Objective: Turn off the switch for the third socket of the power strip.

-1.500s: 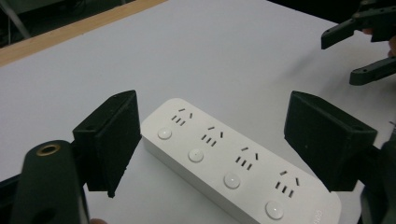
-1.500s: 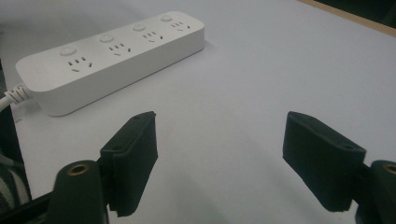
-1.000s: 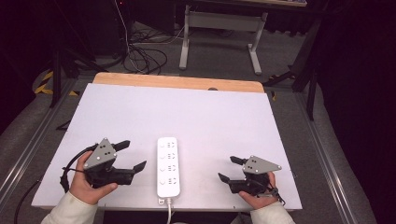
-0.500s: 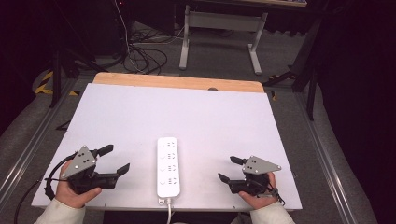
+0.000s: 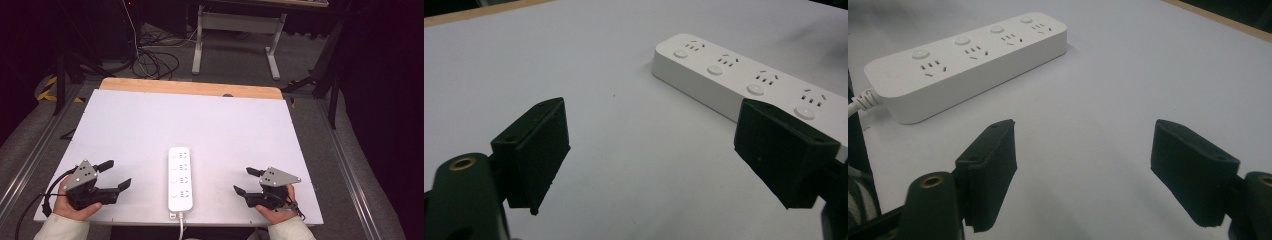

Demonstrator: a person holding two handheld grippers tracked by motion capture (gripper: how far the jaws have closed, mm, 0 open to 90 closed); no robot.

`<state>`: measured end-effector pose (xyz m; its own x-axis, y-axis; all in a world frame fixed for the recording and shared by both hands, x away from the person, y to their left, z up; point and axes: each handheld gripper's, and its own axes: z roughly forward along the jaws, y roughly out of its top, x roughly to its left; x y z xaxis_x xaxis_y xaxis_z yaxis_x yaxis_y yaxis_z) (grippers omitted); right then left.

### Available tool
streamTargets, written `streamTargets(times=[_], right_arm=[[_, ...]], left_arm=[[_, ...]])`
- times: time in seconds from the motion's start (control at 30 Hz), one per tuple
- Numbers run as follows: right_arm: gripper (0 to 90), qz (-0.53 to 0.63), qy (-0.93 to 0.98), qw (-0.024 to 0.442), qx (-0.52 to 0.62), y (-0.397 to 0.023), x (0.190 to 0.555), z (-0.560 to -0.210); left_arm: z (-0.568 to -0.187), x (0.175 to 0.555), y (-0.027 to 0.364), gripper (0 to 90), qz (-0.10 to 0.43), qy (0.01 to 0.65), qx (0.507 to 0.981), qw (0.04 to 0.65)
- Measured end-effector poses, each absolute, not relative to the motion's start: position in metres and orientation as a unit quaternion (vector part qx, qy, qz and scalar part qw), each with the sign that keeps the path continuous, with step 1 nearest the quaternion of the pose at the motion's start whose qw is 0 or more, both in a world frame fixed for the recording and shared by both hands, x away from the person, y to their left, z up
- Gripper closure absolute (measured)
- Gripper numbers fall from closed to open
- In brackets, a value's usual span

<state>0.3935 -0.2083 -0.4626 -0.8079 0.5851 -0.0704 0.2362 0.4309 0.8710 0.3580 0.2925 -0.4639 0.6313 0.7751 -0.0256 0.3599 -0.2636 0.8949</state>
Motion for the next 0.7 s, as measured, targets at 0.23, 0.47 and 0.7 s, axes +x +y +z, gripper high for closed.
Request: streamTargets(times=[0.23,0.47,0.7], right_arm=[[26.8,0.471,0.825,0.185,0.249,-0.2084,0.3938,-0.4625],[26.8,0.472,0.825,0.183,0.250,-0.2081,0.3940,-0.4629],[26.8,0.470,0.826,0.183,0.251,-0.2081,0.3946,-0.4631]], left_arm=[[-0.4703,0.3571,0.2916,15.3,0.214,0.374,0.768,0.474],[-0.4639,0.3564,0.2866,15.7,0.206,0.371,0.767,0.481],[-0.4631,0.3539,0.2865,16.6,0.235,0.355,0.770,0.476]])
